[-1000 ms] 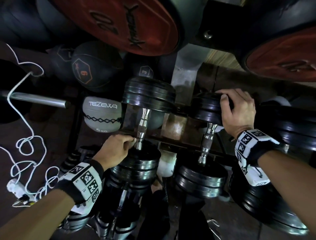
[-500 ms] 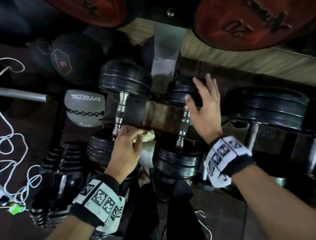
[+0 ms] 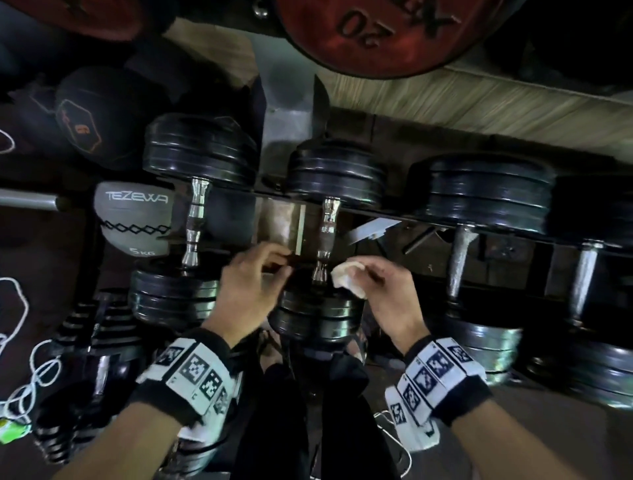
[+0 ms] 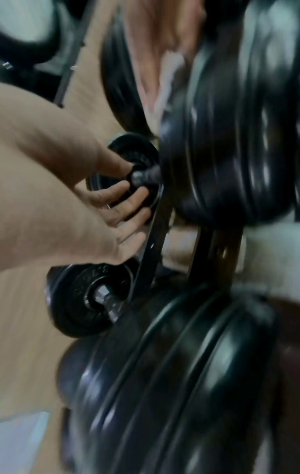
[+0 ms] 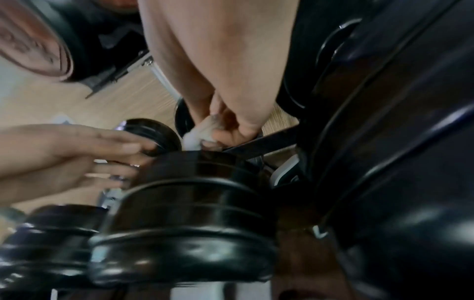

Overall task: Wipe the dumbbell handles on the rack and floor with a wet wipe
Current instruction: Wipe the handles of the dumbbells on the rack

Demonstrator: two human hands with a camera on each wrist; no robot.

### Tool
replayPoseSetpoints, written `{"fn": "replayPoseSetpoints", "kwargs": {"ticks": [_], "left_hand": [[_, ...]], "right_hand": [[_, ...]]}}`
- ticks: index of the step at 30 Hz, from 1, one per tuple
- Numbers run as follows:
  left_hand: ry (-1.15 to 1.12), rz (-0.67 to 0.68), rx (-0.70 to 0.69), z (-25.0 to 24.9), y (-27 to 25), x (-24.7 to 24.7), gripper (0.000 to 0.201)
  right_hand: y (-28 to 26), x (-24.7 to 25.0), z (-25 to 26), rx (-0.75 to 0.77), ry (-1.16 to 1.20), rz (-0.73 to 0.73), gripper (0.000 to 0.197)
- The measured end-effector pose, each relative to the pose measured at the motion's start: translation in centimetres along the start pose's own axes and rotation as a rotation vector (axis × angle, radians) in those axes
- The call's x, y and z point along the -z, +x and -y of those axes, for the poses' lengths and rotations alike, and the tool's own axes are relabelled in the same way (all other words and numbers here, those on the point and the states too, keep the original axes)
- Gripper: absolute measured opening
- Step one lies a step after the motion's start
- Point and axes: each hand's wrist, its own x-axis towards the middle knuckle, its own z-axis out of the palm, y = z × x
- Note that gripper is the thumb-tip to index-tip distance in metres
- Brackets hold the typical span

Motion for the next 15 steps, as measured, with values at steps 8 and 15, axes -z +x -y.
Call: {"fn": "replayPoseSetpoints", "kwargs": {"ticks": [8,15], "left_hand": [[0.934,-0.001,-0.175,6.4,1.0,4.0,0.044],[0.905,-0.092,-0.132,6.5,0.8,4.6,0.039]], "right_hand": [[5.6,-1.7,-2.0,-0.109,-0.426,0.187,0.022],[6.6,-2.8,-2.5,-0.15,-0.488,0.356,0.01]]}}
